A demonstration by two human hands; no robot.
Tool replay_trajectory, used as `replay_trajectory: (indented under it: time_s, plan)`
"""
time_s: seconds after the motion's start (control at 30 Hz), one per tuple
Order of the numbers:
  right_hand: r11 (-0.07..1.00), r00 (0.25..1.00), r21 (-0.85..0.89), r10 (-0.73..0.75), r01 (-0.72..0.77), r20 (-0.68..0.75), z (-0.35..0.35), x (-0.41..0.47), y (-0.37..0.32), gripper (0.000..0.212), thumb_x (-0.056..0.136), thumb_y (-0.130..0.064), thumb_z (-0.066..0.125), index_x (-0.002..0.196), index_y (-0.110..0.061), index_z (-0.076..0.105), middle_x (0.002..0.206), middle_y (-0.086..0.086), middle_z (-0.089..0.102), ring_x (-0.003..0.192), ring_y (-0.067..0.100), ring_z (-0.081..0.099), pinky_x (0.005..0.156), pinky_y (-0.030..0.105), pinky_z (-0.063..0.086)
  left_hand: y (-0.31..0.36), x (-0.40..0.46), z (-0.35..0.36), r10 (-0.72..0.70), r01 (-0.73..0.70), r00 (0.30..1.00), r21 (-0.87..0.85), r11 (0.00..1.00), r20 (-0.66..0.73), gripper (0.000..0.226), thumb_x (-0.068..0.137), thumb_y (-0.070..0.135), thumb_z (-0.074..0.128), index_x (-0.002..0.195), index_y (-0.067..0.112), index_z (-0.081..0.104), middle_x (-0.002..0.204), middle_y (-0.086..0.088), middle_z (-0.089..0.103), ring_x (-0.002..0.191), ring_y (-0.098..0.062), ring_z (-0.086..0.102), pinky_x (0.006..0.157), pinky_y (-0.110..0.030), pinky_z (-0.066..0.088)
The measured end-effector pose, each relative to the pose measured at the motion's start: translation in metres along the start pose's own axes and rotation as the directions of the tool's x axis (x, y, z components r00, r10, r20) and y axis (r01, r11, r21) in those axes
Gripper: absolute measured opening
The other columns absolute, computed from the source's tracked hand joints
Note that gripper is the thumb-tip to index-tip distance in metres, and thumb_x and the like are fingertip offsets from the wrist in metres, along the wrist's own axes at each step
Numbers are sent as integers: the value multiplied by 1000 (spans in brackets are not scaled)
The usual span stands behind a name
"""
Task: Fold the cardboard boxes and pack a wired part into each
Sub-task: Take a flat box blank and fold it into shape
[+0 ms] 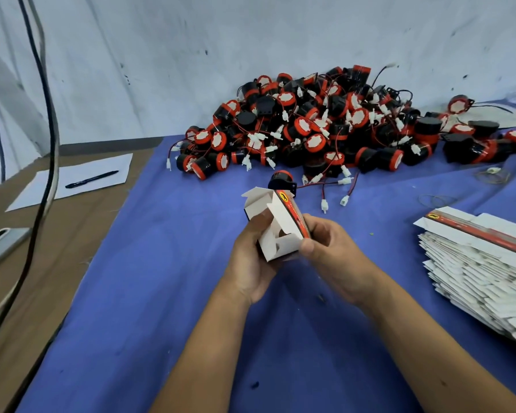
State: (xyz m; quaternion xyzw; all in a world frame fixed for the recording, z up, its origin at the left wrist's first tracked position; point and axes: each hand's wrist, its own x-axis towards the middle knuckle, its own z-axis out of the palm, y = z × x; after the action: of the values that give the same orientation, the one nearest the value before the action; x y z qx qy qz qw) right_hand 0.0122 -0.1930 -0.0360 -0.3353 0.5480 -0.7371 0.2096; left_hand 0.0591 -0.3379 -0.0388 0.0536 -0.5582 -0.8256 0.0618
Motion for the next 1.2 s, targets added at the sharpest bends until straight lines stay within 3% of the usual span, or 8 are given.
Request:
replay_trajectory:
  time_s: [0.13,0.27,0.4,0.53,0.67,0.8,1.0,1.2]
  plan:
    - [997,997,72,18,-12,-77,4,0,1,69,68,-63,85,100,-4,70,95,13,72,89,24,70,77,30,56,-6,3,2,-29,30,998,-21,999,59,37,82,49,65,101,23,83,96,-8,76,87,-20,73,73,-31,59]
    - [998,997,-30,53,-55,-61,3,-2,-1,44,74,-32,83,110,-13,65,107,5,71,101,22,68,86,33,53,2,3,-2,40,-40,999,20,999,3,73,68,56,68,126,11,68,102,-14,74,90,-29,72,81,-42,58]
    - [999,999,26,31,-30,-25,3,-2,0,68,77,-37,85,130,-6,57,125,24,66,119,46,61,105,54,49,5,4,-1,129,-126,991,77,989,-43,85,70,53,68,142,10,54,117,-20,67,100,-33,67,81,-42,57]
    - [998,999,57,20,-18,-25,3,-2,0,74,78,-35,83,139,-6,53,122,22,69,120,41,63,107,45,50,5,6,3,161,-158,981,29,987,-105,77,71,50,71,139,18,59,137,-26,61,121,-46,62,82,-43,59]
    - [985,974,-167,-79,43,-211,11,0,5,57,77,-35,79,126,-14,62,104,3,77,101,21,74,85,26,56,2,8,3,152,-155,979,-11,988,-139,69,71,47,73,135,21,62,136,-17,65,128,-38,61,87,-45,59]
    - [778,932,-624,-273,67,-240,18,1,12,75,77,-46,82,140,-25,47,118,-22,65,112,2,64,90,23,55,3,10,2,100,-112,988,-100,989,-121,47,87,44,64,129,24,66,126,-6,73,114,-26,70,90,-41,57]
    - [687,912,-720,-353,100,-210,14,4,18,84,90,-21,59,157,-41,14,153,-10,43,132,8,49,104,29,49,-6,8,12,103,-107,990,-30,994,-97,28,105,26,53,132,19,57,111,-4,76,96,-20,76,72,-31,60]
    - [542,927,-840,-328,25,-184,8,2,16,83,89,-18,63,154,-44,18,149,-15,40,129,9,45,96,37,50,1,3,14,-13,-21,991,-247,969,-137,73,93,70,43,136,14,61,124,-11,72,109,-26,69,87,-39,55]
